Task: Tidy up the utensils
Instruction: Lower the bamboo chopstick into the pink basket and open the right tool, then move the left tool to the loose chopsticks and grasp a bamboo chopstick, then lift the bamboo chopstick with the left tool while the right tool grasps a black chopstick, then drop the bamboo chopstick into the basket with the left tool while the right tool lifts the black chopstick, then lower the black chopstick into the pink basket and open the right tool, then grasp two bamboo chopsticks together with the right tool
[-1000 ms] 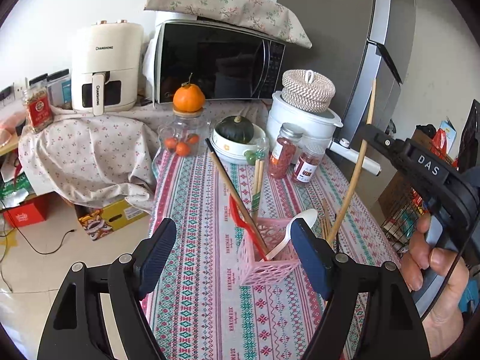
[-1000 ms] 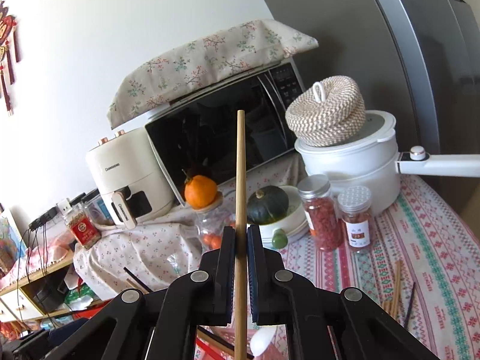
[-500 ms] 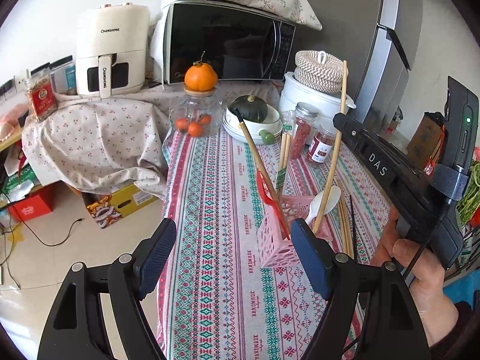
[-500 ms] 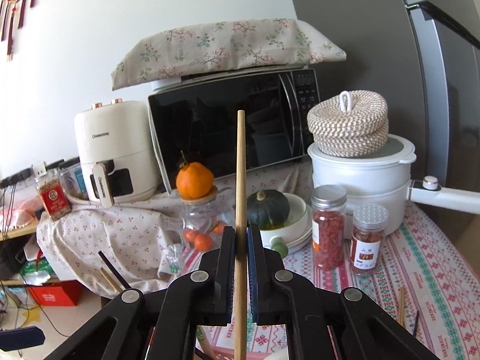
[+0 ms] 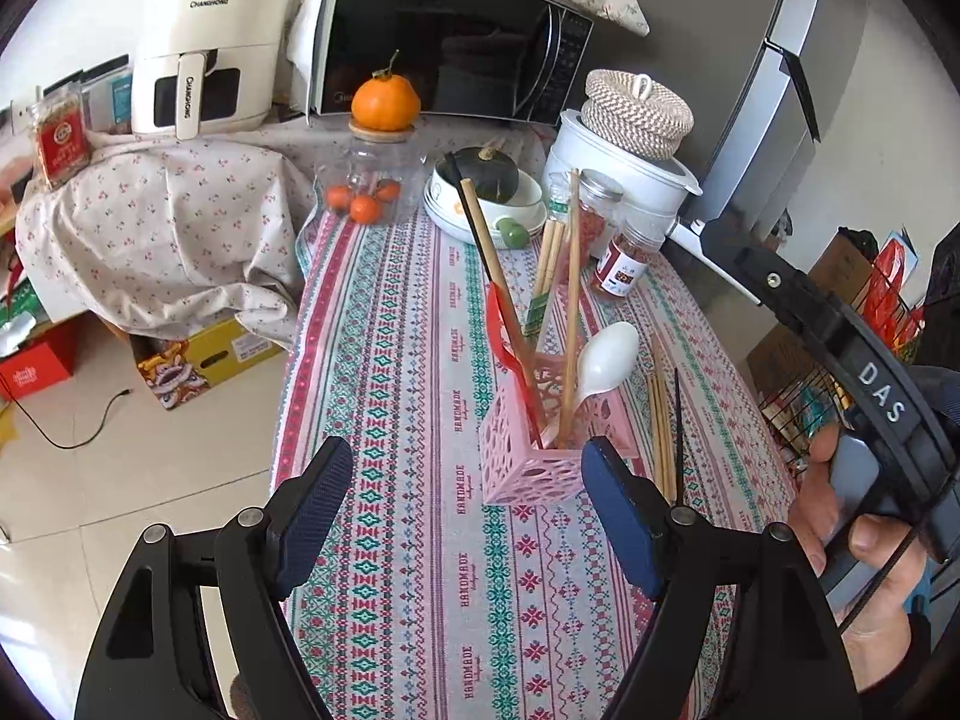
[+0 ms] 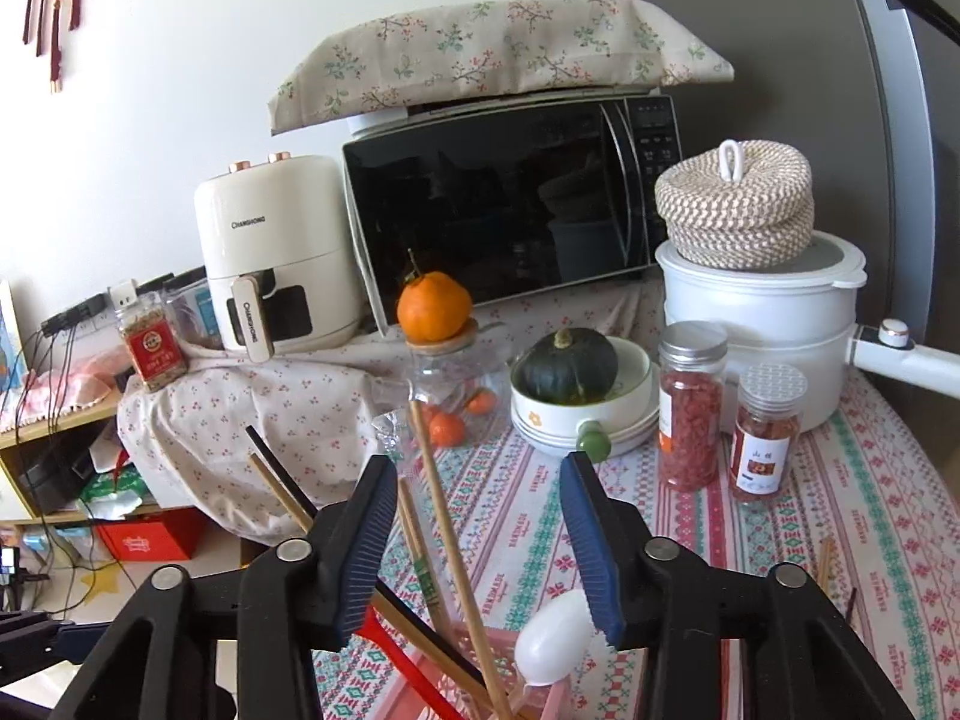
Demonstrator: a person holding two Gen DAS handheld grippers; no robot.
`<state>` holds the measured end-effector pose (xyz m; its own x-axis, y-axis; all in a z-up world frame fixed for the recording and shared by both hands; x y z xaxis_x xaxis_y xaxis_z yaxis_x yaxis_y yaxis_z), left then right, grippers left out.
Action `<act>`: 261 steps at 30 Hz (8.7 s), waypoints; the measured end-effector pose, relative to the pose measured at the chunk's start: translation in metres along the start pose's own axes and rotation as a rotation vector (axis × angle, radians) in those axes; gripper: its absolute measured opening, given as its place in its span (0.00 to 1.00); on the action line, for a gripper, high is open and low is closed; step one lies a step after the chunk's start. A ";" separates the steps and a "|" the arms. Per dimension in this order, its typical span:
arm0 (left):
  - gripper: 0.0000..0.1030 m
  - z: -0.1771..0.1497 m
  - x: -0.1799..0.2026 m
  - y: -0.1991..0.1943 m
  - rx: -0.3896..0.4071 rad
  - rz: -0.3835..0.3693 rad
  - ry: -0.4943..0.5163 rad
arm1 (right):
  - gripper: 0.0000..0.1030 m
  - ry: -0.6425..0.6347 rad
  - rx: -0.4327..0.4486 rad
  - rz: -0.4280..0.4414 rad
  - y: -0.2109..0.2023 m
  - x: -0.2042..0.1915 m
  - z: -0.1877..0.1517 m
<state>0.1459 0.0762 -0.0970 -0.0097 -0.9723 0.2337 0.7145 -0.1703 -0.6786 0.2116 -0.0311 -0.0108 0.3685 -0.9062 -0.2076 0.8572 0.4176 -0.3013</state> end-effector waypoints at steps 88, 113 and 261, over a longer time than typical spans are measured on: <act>0.06 -0.034 0.210 0.216 -0.439 0.011 0.236 | 1.00 0.418 -0.577 -0.369 -0.061 0.308 -0.125; 0.06 -0.019 0.121 0.022 -0.120 -0.239 0.177 | 0.77 0.322 -0.766 -0.416 0.018 0.243 -0.170; 0.85 -0.046 0.085 0.055 -0.181 -0.015 0.216 | 0.76 0.387 -0.688 -0.403 0.039 0.240 -0.168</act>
<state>0.1519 -0.0234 -0.1460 -0.1823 -0.9778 0.1036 0.5764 -0.1917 -0.7944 0.2731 -0.2208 -0.2286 -0.1694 -0.9589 -0.2276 0.4432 0.1322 -0.8866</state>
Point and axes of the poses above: each gripper's, at about its wrist camera, not at the fingertips, and y roughly the way its jaws point, x to its right, z to its top, the point moved 10 cm from there along y, roughly the way its jaws point, and after that the axes turned 4 degrees about x, right-handed, at the moved point
